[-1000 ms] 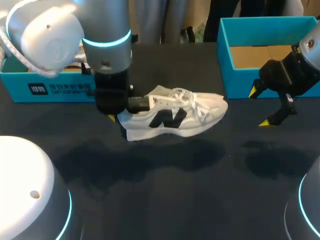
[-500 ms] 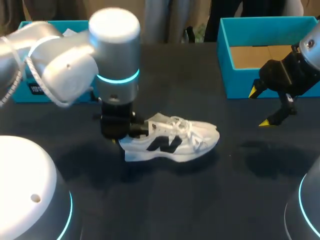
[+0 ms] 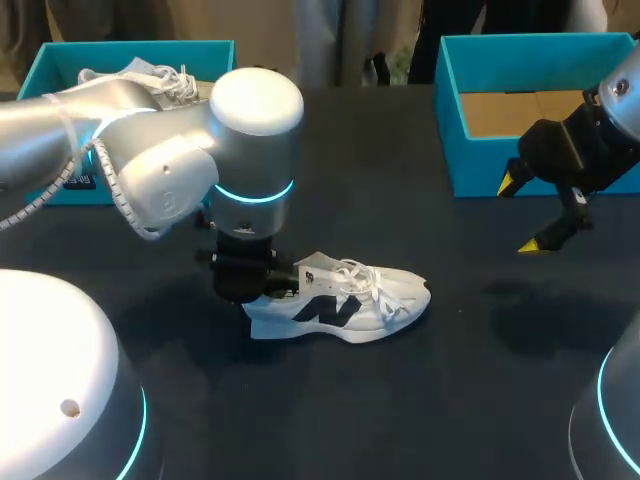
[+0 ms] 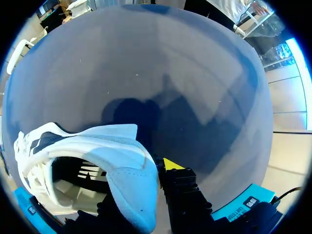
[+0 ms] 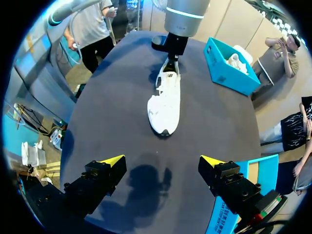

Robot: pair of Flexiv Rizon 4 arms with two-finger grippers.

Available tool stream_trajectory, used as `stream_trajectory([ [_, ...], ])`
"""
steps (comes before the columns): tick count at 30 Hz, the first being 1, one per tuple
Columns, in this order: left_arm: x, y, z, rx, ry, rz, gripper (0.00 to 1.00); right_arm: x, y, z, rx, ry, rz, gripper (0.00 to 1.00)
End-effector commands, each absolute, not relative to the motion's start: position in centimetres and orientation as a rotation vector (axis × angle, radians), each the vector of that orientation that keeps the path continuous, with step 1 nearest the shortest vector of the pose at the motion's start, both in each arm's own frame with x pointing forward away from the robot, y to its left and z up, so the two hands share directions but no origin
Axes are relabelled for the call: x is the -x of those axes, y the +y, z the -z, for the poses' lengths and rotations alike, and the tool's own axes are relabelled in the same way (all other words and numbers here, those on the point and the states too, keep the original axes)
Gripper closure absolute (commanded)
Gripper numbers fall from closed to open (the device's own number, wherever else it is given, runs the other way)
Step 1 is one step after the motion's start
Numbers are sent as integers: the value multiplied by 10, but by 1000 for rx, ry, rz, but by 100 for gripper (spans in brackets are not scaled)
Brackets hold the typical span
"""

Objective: Take the shoe out of the shoebox, open the shoe tongue, remove and reinsert the insole, then place the shoe into the shoebox

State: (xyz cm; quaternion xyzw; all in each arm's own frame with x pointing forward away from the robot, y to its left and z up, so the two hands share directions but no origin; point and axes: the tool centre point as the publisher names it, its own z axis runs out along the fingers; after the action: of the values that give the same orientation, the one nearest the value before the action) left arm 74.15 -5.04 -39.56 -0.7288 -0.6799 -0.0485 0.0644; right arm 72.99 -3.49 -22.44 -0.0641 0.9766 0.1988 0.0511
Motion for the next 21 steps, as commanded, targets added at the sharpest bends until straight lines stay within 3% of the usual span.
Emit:
stream_trajectory([
  [1,-744,-51,398,2195,-2047,144,93,-730,-34,226,195,2972,-601,0],
  [4,-743,-50,397,2190,-2043,146,54,-730,-34,226,195,2972,-601,0],
  [5,-743,-49,394,2190,-2044,146,33,-730,-34,226,195,2972,-601,0],
  [7,-741,-47,387,2197,-2050,138,4,-730,-34,226,195,2972,-601,0],
  [8,-740,-46,383,2204,-2053,134,0,-730,-34,226,195,2972,-601,0],
  [21,-728,-45,333,2258,-2139,44,0,-730,-34,226,195,2972,-601,0],
])
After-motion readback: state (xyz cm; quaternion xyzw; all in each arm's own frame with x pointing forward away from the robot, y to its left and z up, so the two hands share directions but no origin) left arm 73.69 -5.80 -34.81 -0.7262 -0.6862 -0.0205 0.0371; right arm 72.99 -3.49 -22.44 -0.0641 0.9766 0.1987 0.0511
